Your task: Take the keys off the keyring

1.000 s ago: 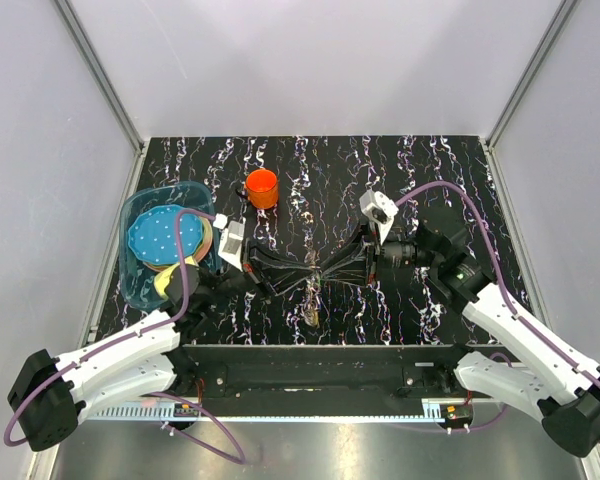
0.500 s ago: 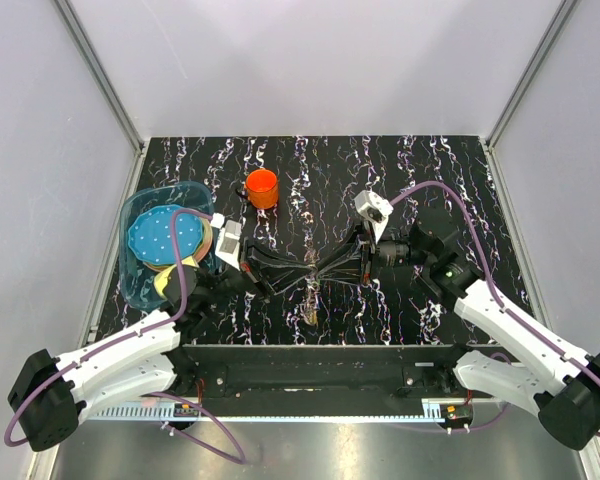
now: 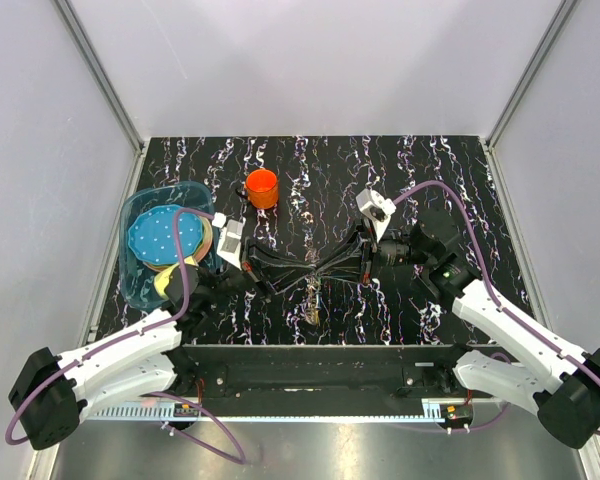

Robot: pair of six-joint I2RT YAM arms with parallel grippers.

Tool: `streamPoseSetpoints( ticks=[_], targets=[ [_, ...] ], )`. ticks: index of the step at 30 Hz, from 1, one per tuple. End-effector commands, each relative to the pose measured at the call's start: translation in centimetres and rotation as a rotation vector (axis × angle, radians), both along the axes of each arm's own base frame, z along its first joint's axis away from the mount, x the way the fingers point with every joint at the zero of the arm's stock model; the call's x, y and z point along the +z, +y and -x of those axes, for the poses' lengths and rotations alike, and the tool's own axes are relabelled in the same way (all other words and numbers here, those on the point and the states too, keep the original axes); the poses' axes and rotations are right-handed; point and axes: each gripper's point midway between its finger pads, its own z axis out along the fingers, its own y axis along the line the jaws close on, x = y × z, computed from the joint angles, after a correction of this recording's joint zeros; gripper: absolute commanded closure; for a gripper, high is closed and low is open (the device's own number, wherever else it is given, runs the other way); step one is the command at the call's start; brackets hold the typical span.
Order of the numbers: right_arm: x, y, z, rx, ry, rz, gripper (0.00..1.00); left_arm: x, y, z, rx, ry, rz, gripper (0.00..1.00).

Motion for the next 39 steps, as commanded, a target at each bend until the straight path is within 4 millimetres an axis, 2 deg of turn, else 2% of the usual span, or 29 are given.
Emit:
streamPoseSetpoints(
  ticks=[1, 8, 17, 31, 35, 39],
  targets=[
    [0.6, 0.0, 0.2, 0.018, -0.035, -0.028, 0.79, 4.1, 0.8, 0.7, -0.001, -0.108, 0.112, 1.0],
    [-0.2, 0.0, 0.2, 0.019, -0.024, -0.002, 0.75, 4.1, 0.9, 0.7, 0.002, -0.106, 0.112, 1.0],
    [-0.2, -0.1, 0.2, 0.02, -0.024, 0.005, 0.74, 4.2, 0.9, 0.7, 0.001, -0.106, 0.114, 1.0],
    [0.0, 0.0, -0.2, 0.0, -0.031, -0.005, 0.87, 4.1, 0.8, 0.7, 0.0, -0.102, 0.112, 1.0],
    [0.5, 0.0, -0.4, -0.012, -0.045, -0.03, 1.0, 3.9, 0.7, 0.7, -0.008, -0.093, 0.114, 1.0],
    [0.9, -0.2, -0.5, -0.041, -0.068, -0.05, 1.0, 3.3, 0.5, 0.1, 0.011, -0.058, 0.086, 0.98]
  ],
)
